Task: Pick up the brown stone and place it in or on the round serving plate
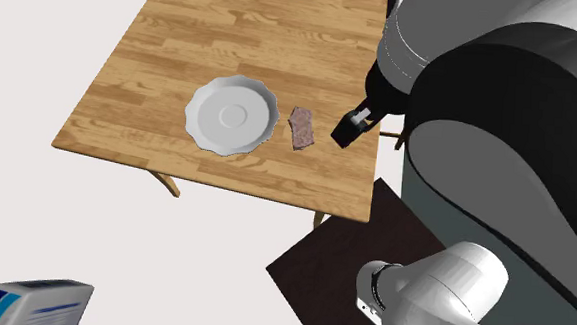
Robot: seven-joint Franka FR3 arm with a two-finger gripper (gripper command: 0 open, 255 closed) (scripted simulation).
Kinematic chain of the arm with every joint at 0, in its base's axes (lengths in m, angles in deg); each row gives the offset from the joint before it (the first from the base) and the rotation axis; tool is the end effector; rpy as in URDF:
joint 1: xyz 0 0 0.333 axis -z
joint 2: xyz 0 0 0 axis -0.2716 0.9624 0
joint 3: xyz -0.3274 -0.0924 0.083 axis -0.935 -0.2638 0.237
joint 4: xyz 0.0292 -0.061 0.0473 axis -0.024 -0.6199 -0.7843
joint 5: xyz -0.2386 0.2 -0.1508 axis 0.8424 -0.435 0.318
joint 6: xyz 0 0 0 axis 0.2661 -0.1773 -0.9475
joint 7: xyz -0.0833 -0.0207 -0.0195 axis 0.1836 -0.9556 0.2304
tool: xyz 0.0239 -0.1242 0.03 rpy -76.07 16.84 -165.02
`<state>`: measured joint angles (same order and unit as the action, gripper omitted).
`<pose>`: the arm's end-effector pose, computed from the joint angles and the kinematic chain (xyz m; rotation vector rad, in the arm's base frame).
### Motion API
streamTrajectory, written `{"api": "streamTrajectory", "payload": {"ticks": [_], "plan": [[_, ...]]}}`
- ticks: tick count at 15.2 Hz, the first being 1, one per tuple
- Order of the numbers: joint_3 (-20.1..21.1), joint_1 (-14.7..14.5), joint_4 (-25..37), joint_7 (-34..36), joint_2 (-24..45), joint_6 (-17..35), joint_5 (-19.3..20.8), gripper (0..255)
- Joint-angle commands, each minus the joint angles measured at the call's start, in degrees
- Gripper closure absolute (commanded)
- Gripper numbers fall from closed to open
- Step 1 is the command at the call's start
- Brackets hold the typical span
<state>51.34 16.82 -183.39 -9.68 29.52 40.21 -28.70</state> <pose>0.2273 -0.0285 0.6352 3.0986 0.0664 0.1806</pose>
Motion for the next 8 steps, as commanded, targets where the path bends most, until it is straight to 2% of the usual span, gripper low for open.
{"api": "streamTrajectory", "payload": {"ticks": [1, 8], "plan": [[0.0, 0.0, 0.0, 0.0, 0.0, 0.0, 0.0, 0], [1.42, 2.1, -8.61, 7.22, 5.59, 14.83, -0.43, 0]]}}
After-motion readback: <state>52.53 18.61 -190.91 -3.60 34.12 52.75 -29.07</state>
